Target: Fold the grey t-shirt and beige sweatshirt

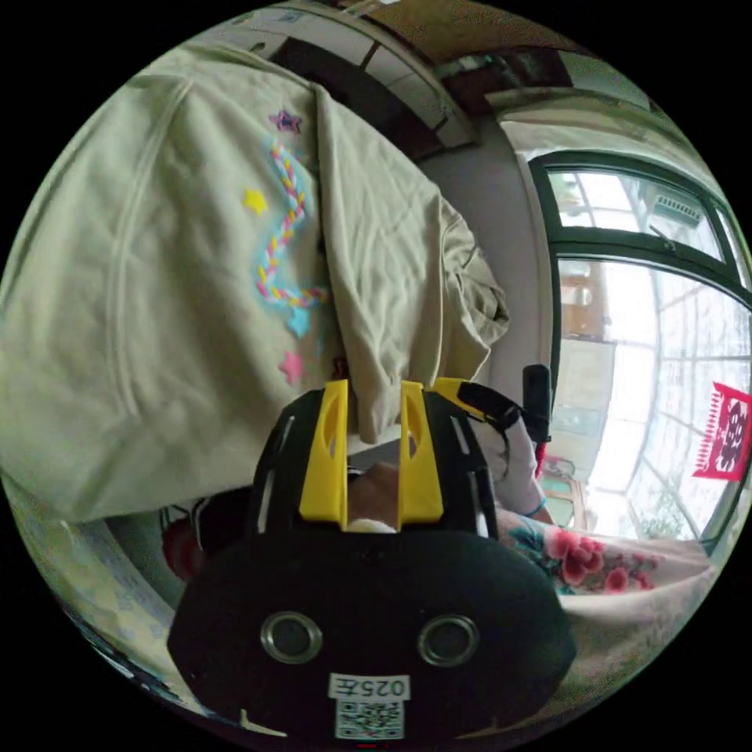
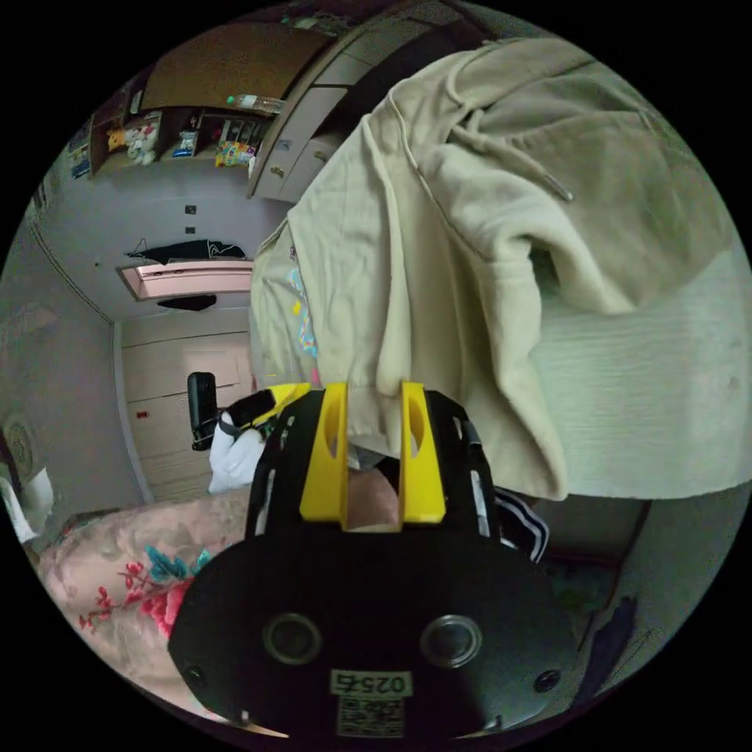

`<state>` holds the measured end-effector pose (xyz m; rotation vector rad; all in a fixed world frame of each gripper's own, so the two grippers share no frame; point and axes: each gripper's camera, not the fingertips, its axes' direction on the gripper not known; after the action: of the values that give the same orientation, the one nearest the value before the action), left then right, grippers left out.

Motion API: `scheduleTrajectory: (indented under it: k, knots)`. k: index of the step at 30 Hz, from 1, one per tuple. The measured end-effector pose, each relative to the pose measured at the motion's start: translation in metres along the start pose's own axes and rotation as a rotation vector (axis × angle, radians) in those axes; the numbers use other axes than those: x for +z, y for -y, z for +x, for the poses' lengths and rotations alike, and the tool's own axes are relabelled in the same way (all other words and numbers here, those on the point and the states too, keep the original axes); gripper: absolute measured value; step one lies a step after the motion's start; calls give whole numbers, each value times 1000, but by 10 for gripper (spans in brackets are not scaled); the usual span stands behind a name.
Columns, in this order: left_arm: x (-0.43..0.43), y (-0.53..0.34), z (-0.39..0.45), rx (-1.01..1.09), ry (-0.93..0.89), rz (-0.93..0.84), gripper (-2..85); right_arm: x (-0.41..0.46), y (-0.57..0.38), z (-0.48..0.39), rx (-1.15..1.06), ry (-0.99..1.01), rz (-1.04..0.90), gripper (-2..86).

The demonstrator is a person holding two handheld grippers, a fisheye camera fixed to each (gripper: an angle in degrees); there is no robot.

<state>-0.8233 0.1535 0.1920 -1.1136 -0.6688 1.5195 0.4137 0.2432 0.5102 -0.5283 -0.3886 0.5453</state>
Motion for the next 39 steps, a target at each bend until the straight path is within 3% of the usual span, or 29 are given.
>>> scheduleTrajectory:
  k: [5, 10, 15, 18, 21, 25, 29, 32, 36, 39]
  knots:
    - [30, -15, 17, -36, 169, 49, 31, 26, 13, 5, -58, -151, 0, 55]
    - [-1, -29, 28, -33, 197, 96, -9, 24, 19, 1, -99, -35, 3, 36]
    - [-24, -66, 39, 97, 286, 166, -12, 16, -2, -12, -219, -110, 82, 47]
    - [-3, -79, -3, 9, 255, 88, 9, 40, -2, 25, -196, -160, -14, 99]
    - [-6, -133, -21, 81, 177, 195, 54, 35, -33, 57, -223, -120, -8, 137]
    - [53, -195, -70, 265, 174, 88, 139, 48, -83, 102, -314, -265, -67, 210]
    - [97, -196, -128, 280, 198, 157, 202, 96, -68, 172, -322, -323, -157, 231]
    - [110, -173, -159, 267, 179, 252, 218, 113, -38, 208, -277, -263, -118, 226]
    - [137, -145, -187, 398, 165, 263, 217, 128, -18, 224, -376, -290, -10, 226]
    - [155, -127, -208, 529, 185, 247, 157, 142, -15, 235, -436, -299, 21, 228]
